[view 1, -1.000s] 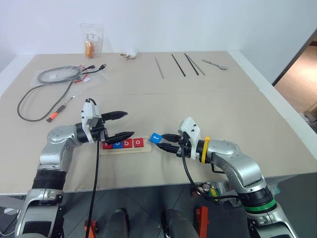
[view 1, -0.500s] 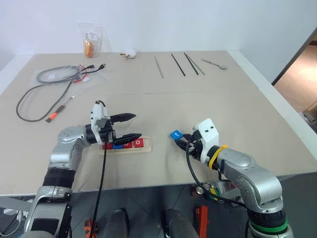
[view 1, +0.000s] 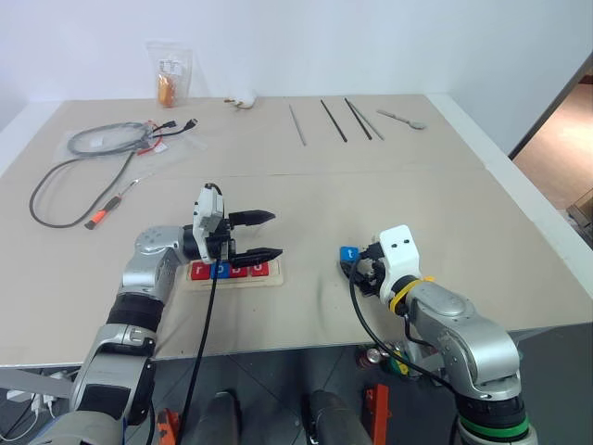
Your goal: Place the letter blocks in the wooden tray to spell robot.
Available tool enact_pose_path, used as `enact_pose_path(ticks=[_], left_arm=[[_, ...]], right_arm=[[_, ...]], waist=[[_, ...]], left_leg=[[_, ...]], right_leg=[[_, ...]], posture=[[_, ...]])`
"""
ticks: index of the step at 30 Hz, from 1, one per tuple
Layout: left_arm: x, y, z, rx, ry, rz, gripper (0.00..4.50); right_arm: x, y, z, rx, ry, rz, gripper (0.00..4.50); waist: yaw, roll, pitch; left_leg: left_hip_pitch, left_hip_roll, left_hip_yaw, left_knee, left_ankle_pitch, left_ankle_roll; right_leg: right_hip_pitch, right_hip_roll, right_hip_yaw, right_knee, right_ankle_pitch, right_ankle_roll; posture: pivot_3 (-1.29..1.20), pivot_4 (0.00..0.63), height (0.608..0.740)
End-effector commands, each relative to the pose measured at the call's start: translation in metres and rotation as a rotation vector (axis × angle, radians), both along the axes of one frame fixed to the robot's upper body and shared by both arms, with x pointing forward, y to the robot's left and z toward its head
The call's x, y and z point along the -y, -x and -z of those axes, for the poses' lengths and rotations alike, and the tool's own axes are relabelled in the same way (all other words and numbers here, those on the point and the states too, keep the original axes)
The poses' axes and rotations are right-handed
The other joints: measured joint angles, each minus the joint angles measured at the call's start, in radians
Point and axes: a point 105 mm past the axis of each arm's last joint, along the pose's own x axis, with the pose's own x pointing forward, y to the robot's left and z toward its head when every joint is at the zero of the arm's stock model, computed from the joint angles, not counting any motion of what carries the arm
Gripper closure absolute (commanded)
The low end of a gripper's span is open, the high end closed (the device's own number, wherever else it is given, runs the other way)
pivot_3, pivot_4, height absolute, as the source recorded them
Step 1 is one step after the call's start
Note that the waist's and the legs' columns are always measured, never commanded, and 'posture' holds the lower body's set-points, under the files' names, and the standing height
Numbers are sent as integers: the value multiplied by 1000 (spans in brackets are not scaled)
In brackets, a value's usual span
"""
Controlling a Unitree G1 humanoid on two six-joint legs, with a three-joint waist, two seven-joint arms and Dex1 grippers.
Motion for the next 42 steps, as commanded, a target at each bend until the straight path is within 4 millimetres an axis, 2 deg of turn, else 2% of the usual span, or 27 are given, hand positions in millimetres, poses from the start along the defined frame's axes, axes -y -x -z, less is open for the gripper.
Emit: enact_pose_path(ticks=[1, 4, 8, 11, 13, 15, 20, 22, 25, 28, 34, 42], left_arm=[[-2, -2, -13, 56, 4, 3, 0], [-2, -2, -12, 56, 6, 2, 0], [1, 3, -8, 51, 12, 10, 0], [-1, 6, -7, 54, 5, 9, 0], [-3, 9, -8, 65, 1, 6, 0], [-6, 12, -10, 74, 1, 5, 0], [-13, 20, -13, 92, -13, -11, 0], [-18, 22, -15, 97, -10, -36, 0], [-23, 24, -15, 97, -9, -71, 0], [-26, 27, -15, 99, -13, -90, 0], [-32, 28, -18, 104, -18, -136, 0], [-37, 29, -22, 103, -32, -154, 0]], right_arm=[[-14, 6, -27, 53, -79, -72, 72], [-25, 19, -40, 53, -98, -207, 72], [27, 9, -42, 85, 116, -176, 72], [57, -1, -42, 95, 200, -207, 72], [68, -9, -43, 107, 221, -257, 72], [70, -15, -41, 106, 197, -316, 72], [70, -35, -19, 67, 199, -399, 72], [58, -41, -16, 63, 161, -440, 72], [38, -39, -15, 68, 108, -540, 72], [28, -36, -14, 62, 87, -604, 72], [32, -44, -4, 37, 95, -616, 72], [28, -41, -1, 41, 58, -628, 72]], waist=[[0, 0, 0], [0, 0, 0], [7, 0, 0], [5, 0, 0], [1, 0, 0], [-4, 0, 0], [-7, 0, 0], [-6, 0, 0], [-2, 0, 0], [0, 0, 0], [2, 0, 0], [1, 0, 0]], left_leg=[[0, 0, 0, 0, 0, 0], [0, 0, 0, 0, 0, 0], [-1, -1, 0, 1, 0, 0], [-2, -3, 1, 2, 0, 0], [-2, -3, 1, 1, 0, 0], [-1, -2, 1, 1, 0, 1], [2, -2, 0, 1, -1, 3], [2, -2, 0, 1, -1, 3], [1, -2, 0, 1, -1, 3], [1, -2, 0, 1, -1, 3], [1, -2, 0, 2, -1, 3], [1, -2, 0, 2, -1, 3]], right_leg=[[0, 0, 0, 0, 0, 0], [0, 0, 0, 0, 1, 0], [1, -2, 0, -1, 0, 1], [2, -4, 1, -3, 0, 2], [1, -3, 1, -3, 0, 2], [1, -2, 1, -2, 0, 2], [1, 0, 1, -1, 1, 2], [2, 0, 2, -1, 1, 2], [2, 0, 2, -1, 1, 3], [2, 0, 2, -1, 1, 4], [2, -1, 2, -1, 1, 3], [2, -1, 2, -1, 1, 3]], posture=[[0, 150, 740], [0, 150, 740], [0, 150, 740], [0, 150, 740], [0, 150, 740], [0, 150, 740], [0, 150, 740], [0, 150, 740], [0, 150, 740], [0, 150, 740], [0, 150, 740], [0, 150, 740]])
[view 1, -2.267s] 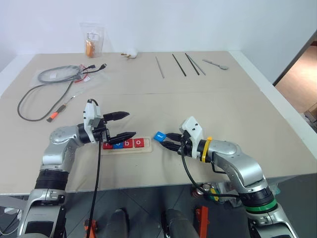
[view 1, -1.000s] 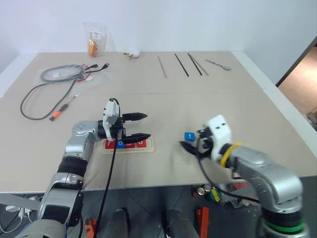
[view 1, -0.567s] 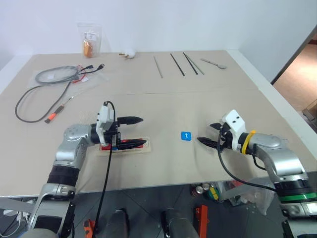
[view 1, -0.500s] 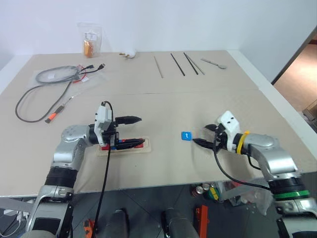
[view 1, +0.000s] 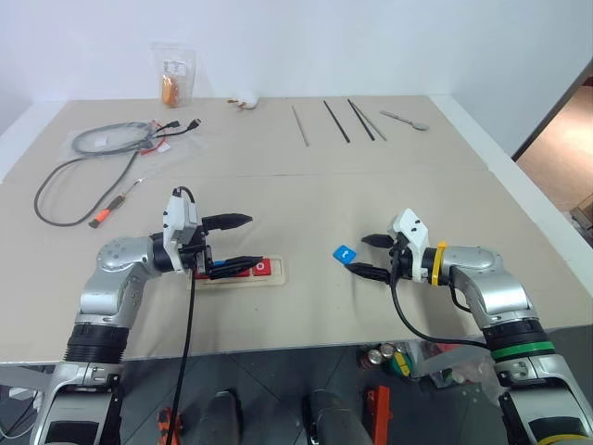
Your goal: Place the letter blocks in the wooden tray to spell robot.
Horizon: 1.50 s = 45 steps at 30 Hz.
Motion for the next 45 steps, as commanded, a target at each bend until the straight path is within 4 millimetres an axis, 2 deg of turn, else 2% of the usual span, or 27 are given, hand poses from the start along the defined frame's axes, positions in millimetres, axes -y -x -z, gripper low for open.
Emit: enact_pose_path(ticks=[1, 5, 11, 14, 18, 21, 25, 30, 32, 35, 37, 41, 45], left_arm=[[-6, 2, -11, 37, 5, -16, 0], [-7, 1, -12, 33, 4, -19, 0], [-5, 0, -11, 29, 4, -18, 0], [-6, 0, -10, 26, 1, -14, 0], [-4, -3, -10, 29, 1, -11, 0], [-3, -3, -11, 32, 3, -9, 0], [-5, -4, -10, 34, 4, -14, 0], [-15, -6, -7, 33, -18, -42, 0], [-18, -6, -2, 31, -36, -50, 0], [-24, -5, 4, 25, -52, -58, 0], [-27, -5, 4, 22, -49, -66, 0], [-29, -7, 4, 21, -47, -75, 0], [-35, -8, -3, 31, -32, -90, 0]], right_arm=[[-8, 2, -5, 21, -32, -17, 72], [-19, 11, -1, 13, -52, -42, 72], [-17, 13, 6, 11, -36, -16, 72], [-12, 8, 8, 55, -13, 35, 850], [-12, 2, 3, 93, -22, 75, 2386], [-15, 2, 5, 99, -29, 92, 3327], [-19, 6, 2, 105, -47, 90, 3327], [-38, 12, -19, 107, -119, 73, 3327], [-51, 20, -26, 92, -133, 23, 3327], [-74, 44, -38, 108, -133, -141, 3327], [-81, 51, -41, 107, -113, -210, 3327], [-89, 49, -37, 99, -34, -305, 3327], [-105, 38, -35, 102, 62, -441, 3327]], waist=[[-1, 0, 0], [-1, 0, 0], [-1, 0, 0], [0, 0, 0], [-1, 0, 0], [-1, 0, 0], [-1, 0, 0], [-2, 0, 0], [-1, 0, 0], [-1, 0, 0], [-1, 0, 0], [-1, 0, 0], [-3, 0, 0]], left_leg=[[0, 0, 0, 0, 0, 0], [0, 0, 0, 0, 0, 0], [0, 0, 0, 0, 0, 0], [1, 0, 0, 0, 0, 0], [1, 0, 0, 0, 0, 0], [1, 0, 0, 0, 0, 0], [1, 0, 0, 1, 0, 0], [1, 0, 0, 0, 0, 0], [1, 0, 0, 0, 0, 0], [1, 0, 0, 0, 0, 0], [1, 0, 0, 0, 0, 0], [1, 0, 0, 1, 0, 0], [1, 0, 1, 2, 0, 0]], right_leg=[[0, 0, 0, 0, 0, 0], [0, 0, 0, 0, 0, 0], [1, 0, 0, 0, 0, 0], [1, 0, 0, 0, 0, 0], [1, 0, 0, 0, 0, 0], [1, 0, 0, 0, 0, 0], [1, 0, 0, 0, 1, 0], [0, 0, 0, 0, 1, 0], [0, 0, 0, 1, 1, 0], [0, 0, 0, 1, 0, 0], [0, 0, 0, 1, 0, 0], [1, -1, 0, 1, 0, -1], [-1, -1, 0, 0, 3, -3]], posture=[[0, 150, 740], [0, 150, 740], [0, 150, 740], [0, 150, 740], [0, 150, 740], [0, 150, 740], [0, 150, 740], [0, 150, 740], [0, 150, 740], [0, 150, 740], [0, 150, 740], [0, 150, 740], [0, 150, 740]])
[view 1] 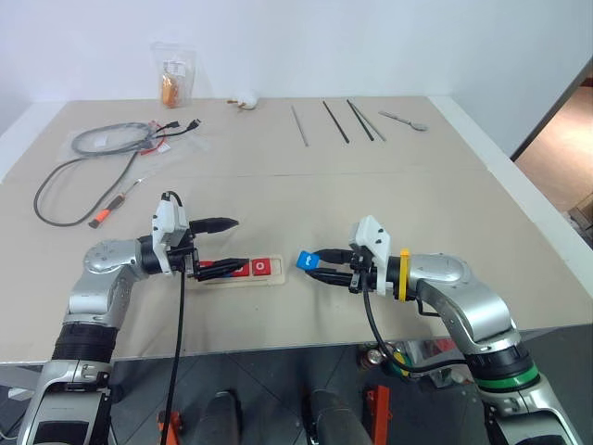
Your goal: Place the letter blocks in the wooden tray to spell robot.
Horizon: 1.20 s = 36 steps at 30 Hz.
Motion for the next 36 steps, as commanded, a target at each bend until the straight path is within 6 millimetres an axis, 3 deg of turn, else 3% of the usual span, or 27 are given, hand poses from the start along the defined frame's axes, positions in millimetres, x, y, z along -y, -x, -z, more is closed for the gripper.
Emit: enact_pose_path(ticks=[1, 5, 15, 27, 36], left_arm=[[-10, 0, -18, 61, 20, -27, 0], [-16, 5, -17, 58, 6, -43, 0], [-32, 34, -5, 0, -40, -56, 0], [-28, 36, -3, -6, -14, -83, 0], [-26, 34, -1, -2, 0, -92, 0]], right_arm=[[-10, -11, -5, 55, 66, -103, 3327], [-12, -28, -8, 62, 108, -129, 3327], [-25, -38, 1, 42, 178, -261, 3327], [-40, -49, -2, 68, 243, -310, 3327], [-37, -43, 4, 75, 329, -381, 3327]], waist=[[1, 0, 0], [1, 0, 0], [2, 0, 0], [2, 0, 0], [2, 0, 0]], left_leg=[[0, 0, 0, 0, 0, 0], [1, 0, -1, -1, 0, 0], [0, 1, -1, -4, -1, 0], [0, 1, -1, -2, 0, -1], [0, 1, -1, -3, 0, -1]], right_leg=[[1, 0, 0, 0, 0, 0], [0, 1, 0, 0, 0, 0], [-1, 1, -1, 1, -4, 3], [-1, 1, -1, 1, -3, -1], [-1, 1, -1, 1, -4, 0]], posture=[[0, 150, 740], [0, 150, 740], [0, 150, 740], [0, 150, 740], [0, 150, 740]])
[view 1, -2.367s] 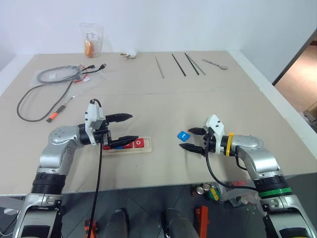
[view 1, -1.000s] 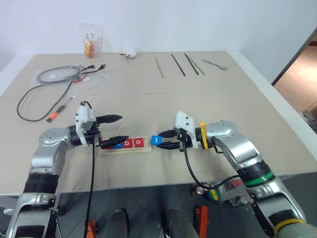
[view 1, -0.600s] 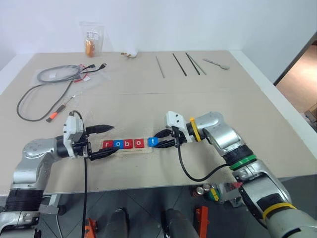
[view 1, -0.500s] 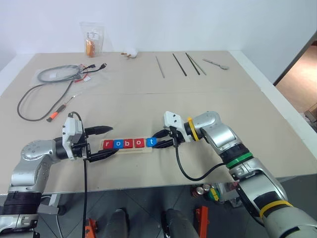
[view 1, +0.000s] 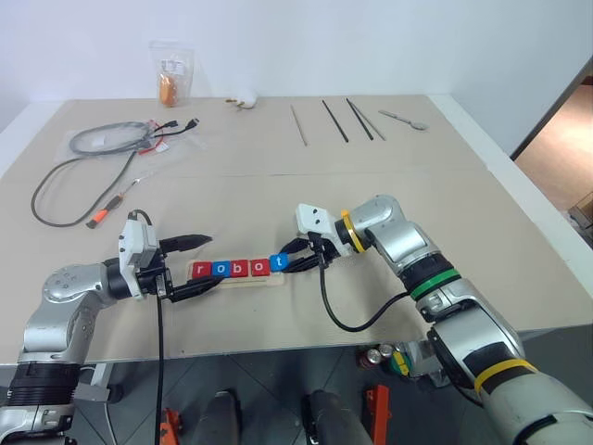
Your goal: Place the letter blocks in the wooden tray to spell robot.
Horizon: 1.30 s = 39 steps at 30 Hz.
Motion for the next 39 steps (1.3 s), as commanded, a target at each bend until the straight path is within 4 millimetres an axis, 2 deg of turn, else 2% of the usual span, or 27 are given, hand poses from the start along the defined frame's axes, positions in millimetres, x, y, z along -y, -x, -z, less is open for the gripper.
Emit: enact_pose_path(ticks=[1, 7, 14, 33, 35, 39], left_arm=[[3, 2, -8, 50, 16, 6, 0], [5, 0, -6, 47, 25, 9, 0], [11, -3, -5, 46, 39, 19, 0], [14, -9, -4, 50, 57, 18, 0], [14, -10, -3, 50, 60, 18, 0], [16, -11, -3, 52, 63, 20, 0]], right_arm=[[-1, 4, -6, 41, 49, -67, 3327], [-7, 4, -5, 45, 58, -68, 3327], [-17, 0, -14, 54, 51, -67, 3327], [-27, 7, -24, 19, 21, -86, 3327], [-28, 7, -25, 19, 18, -84, 2305], [-29, 7, -25, 16, 19, -85, 1023]], waist=[[0, 0, 0], [0, 0, 0], [0, 0, 0], [0, 0, 0], [0, 0, 0], [0, 0, 0]], left_leg=[[0, 0, 0, 0, 0, 0], [0, 0, 0, 0, 0, 0], [0, 0, 0, 0, 0, 0], [0, 0, 0, 0, 0, 0], [0, 0, 0, 0, 0, 0], [0, 0, 0, 0, 0, 0]], right_leg=[[0, 0, 0, 0, 0, 0], [0, 0, 0, 0, 0, 0], [0, 0, 0, 1, 0, 0], [0, 0, 0, 1, 0, 0], [0, 0, 0, 1, 0, 0], [0, 0, 0, 1, 0, 0]], posture=[[0, 150, 740], [0, 150, 740], [0, 150, 740], [0, 150, 740], [0, 150, 740], [0, 150, 740]])
